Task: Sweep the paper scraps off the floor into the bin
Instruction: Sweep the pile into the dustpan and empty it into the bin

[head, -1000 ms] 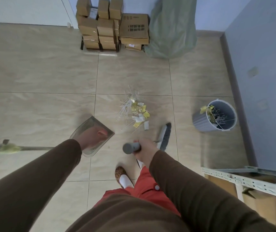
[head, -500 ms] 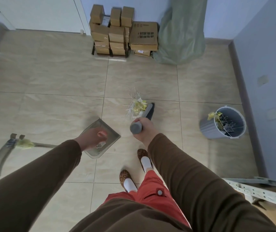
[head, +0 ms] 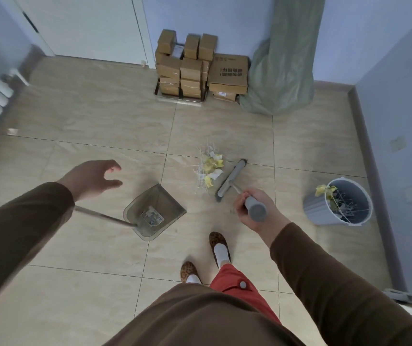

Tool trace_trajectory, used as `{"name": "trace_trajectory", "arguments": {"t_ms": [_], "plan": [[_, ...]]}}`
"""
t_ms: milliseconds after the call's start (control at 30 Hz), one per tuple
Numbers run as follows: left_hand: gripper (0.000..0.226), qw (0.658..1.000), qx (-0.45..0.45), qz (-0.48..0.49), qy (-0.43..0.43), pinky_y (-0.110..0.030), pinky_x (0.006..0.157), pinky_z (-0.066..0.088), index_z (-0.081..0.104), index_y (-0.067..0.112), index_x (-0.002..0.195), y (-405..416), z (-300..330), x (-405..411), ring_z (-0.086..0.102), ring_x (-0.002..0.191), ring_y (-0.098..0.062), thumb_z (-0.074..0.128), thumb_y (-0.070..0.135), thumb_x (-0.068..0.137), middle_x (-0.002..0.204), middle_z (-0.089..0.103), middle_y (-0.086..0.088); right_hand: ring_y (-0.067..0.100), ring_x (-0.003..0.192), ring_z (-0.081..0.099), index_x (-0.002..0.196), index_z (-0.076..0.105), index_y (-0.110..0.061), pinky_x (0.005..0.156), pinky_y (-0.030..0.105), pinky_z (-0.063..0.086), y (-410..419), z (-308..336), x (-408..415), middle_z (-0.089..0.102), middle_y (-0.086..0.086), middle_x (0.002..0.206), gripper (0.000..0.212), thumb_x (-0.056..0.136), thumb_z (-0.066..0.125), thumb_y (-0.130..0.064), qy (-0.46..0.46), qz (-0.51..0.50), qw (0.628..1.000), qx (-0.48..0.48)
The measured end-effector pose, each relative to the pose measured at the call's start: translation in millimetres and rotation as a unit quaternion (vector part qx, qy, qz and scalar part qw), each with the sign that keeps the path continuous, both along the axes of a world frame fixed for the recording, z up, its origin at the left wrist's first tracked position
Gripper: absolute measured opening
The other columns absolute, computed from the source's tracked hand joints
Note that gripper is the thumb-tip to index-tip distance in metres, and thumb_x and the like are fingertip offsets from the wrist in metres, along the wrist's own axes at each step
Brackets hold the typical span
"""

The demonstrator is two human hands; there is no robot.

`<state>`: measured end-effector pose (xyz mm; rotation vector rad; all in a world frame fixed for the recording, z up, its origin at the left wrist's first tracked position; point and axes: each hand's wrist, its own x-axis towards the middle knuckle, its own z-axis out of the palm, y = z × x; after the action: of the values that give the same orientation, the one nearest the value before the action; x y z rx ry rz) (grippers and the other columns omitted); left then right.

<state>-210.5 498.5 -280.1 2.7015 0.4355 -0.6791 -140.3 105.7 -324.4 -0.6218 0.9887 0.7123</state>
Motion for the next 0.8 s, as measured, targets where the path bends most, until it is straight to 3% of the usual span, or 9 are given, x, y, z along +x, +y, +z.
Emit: {"name": "trace_trajectory", "arguments": {"t_ms": [133,200,267,333,467,567,633,800], "plan": [[0.081,0.992,0.089,0.084,-0.02,-0.049,0.101,0.045,0.049,0.029,0.14,41,14,-34,0.05,0.129,-0.03,0.075,0.066,0.072,0.142,0.054,-0.006,0.009,0.043,0.047,0.104,0.046,-0.01,0.034,0.019,0.045,12,20,-12,0.047,0.003,0.064,0.008,0.096,0.048,-0.009,-0.028,0.043,0.997,-0.05],[0.101,0.985,0.082,0.151,-0.009,-0.05,0.099,0.047,0.042,0.027,0.144,56,11,-53,0.055,0.122,-0.034,0.078,0.073,0.061,0.14,0.055,-0.012,0.009,0.044,0.046,0.101,0.047,-0.008,0.034,0.019,0.045,18,28,-15,0.046,0.003,0.064,0.004,0.097,0.048,-0.009,-0.039,0.068,0.994,-0.071],[0.109,0.975,0.031,0.218,0.003,-0.047,0.099,0.047,0.037,0.02,0.148,62,7,-68,0.059,0.117,-0.036,0.084,0.066,0.061,0.136,0.058,-0.016,0.01,0.041,0.045,0.097,0.046,-0.008,0.034,0.019,0.044,23,33,-16,0.044,0.002,0.063,0.001,0.096,0.047,-0.007,-0.046,0.088,0.992,-0.073],[0.098,0.967,-0.011,0.252,0.031,-0.044,0.096,0.048,0.042,0.011,0.144,60,3,-75,0.062,0.11,-0.035,0.086,0.053,0.068,0.131,0.06,-0.017,0.01,0.04,0.045,0.095,0.047,-0.008,0.034,0.019,0.044,27,37,-17,0.044,0.002,0.063,0.001,0.096,0.047,-0.008,-0.052,0.105,0.99,-0.073],[0.055,0.953,-0.103,0.284,0.02,-0.038,0.071,0.056,0.059,0.003,0.124,42,-7,-72,0.07,0.079,-0.031,0.085,0.02,0.078,0.102,0.067,-0.015,0.01,0.044,0.045,0.092,0.05,-0.007,0.036,0.019,0.045,30,42,-19,0.046,0.003,0.063,0.004,0.096,0.049,-0.009,-0.077,0.155,0.978,-0.115],[0.042,0.921,-0.176,0.346,-0.016,-0.043,0.081,0.058,0.063,-0.004,0.117,36,-16,-69,0.068,0.082,-0.033,0.08,0.003,0.079,0.098,0.07,-0.023,0.009,0.041,0.048,0.098,0.051,-0.008,0.035,0.018,0.045,29,40,-19,0.05,0.002,0.061,0.005,0.096,0.053,-0.013,-0.065,0.178,0.973,-0.128],[0.033,0.907,-0.198,0.372,-0.011,-0.047,0.09,0.057,0.066,-0.005,0.111,32,-16,-68,0.068,0.09,-0.037,0.079,0.004,0.082,0.101,0.07,-0.025,0.009,0.04,0.048,0.103,0.05,-0.008,0.035,0.018,0.044,26,38,-18,0.049,0.002,0.061,0.009,0.097,0.054,-0.014,-0.077,0.199,0.965,-0.151],[0.015,0.906,-0.259,0.332,0.034,-0.051,0.087,0.058,0.063,0.008,0.106,8,-12,-56,0.07,0.093,-0.045,0.068,0.013,0.093,0.106,0.065,-0.023,0.008,0.04,0.045,0.11,0.05,-0.005,0.036,0.016,0.042,9,31,-12,0.047,0.002,0.062,0.015,0.097,0.055,-0.012,-0.105,0.239,0.943,-0.207]]}}
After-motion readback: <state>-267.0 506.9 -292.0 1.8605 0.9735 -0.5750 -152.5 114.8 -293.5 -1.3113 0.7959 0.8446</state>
